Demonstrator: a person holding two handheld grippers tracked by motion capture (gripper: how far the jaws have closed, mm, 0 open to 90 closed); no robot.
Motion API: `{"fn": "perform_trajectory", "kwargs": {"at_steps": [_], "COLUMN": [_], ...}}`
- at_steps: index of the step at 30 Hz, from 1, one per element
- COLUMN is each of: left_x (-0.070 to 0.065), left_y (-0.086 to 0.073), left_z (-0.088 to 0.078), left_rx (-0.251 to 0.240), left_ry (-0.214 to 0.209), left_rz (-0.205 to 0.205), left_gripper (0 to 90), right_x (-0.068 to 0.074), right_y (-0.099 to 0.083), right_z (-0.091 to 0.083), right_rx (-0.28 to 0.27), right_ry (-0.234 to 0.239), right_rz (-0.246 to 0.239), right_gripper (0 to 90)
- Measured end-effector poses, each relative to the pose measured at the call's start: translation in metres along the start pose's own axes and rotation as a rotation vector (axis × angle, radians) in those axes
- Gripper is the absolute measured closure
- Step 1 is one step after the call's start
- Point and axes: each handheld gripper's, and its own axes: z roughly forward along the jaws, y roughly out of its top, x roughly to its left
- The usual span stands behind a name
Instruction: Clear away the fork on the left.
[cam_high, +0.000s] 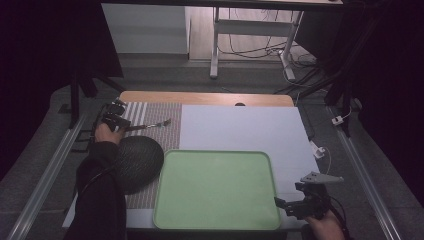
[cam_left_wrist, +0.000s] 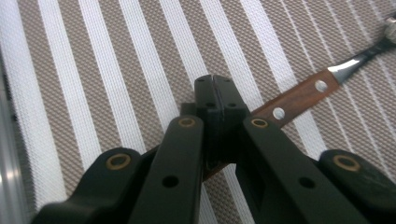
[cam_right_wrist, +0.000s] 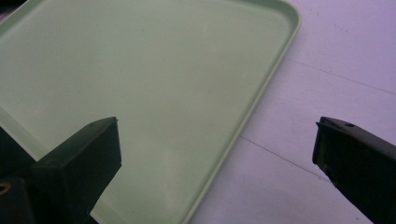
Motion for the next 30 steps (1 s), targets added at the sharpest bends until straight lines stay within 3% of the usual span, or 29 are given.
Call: {"fn": "perform_trajectory", "kwargs": {"at_steps": [5,12,15,17,18,20,21,24,25,26,30], "left_x": [-0.001,-0.003,-0.002,-0.001,0.000,0.001,0.001,-0.004,-0.006,-0.008,-0.017], "left_y": [-0.010,-0.022,-0.022,-0.020,-0.018,-0.014,-0.012,-0.005,-0.003,0.000,0.008], "left_z": [-0.007,-0.015,-0.015,-0.017,-0.019,-0.022,-0.024,-0.024,-0.023,-0.022,-0.012], "left_rx": [0.025,0.061,0.064,0.056,0.037,0.001,-0.009,-0.033,-0.039,-0.042,-0.036], "left_ry": [-0.038,-0.130,-0.133,-0.095,-0.098,-0.110,-0.105,-0.092,-0.090,-0.092,-0.121], "left_rz": [0.017,0.055,0.054,0.066,0.056,0.038,0.045,0.071,0.078,0.081,0.093], "left_gripper": [88.8,88.8,88.7,87.5,75.8,65.4,65.4,49.1,37.6,37.6,16.1], "right_x": [0.001,0.001,0.001,0.001,0.001,0.001,0.001,0.001,0.001,0.001,0.001], "right_y": [0.000,0.000,0.000,0.001,0.001,0.001,0.001,0.001,0.001,0.001,0.001], "right_z": [0.000,0.001,0.001,0.001,0.001,0.001,0.001,0.001,0.001,0.001,0.001], "right_rx": [0.004,0.007,0.007,0.006,0.005,0.005,0.005,0.006,0.005,0.005,0.005], "right_ry": [-0.004,-0.006,-0.005,-0.005,-0.004,-0.003,-0.003,-0.002,-0.002,-0.002,-0.001], "right_rz": [-0.004,-0.008,-0.009,-0.006,-0.006,-0.003,-0.003,-0.003,-0.005,-0.005,-0.006], "right_gripper": [1.2,1.3,1.3,1.3,1.3,1.3,1.3,1.3,1.3,1.3,1.3]}}
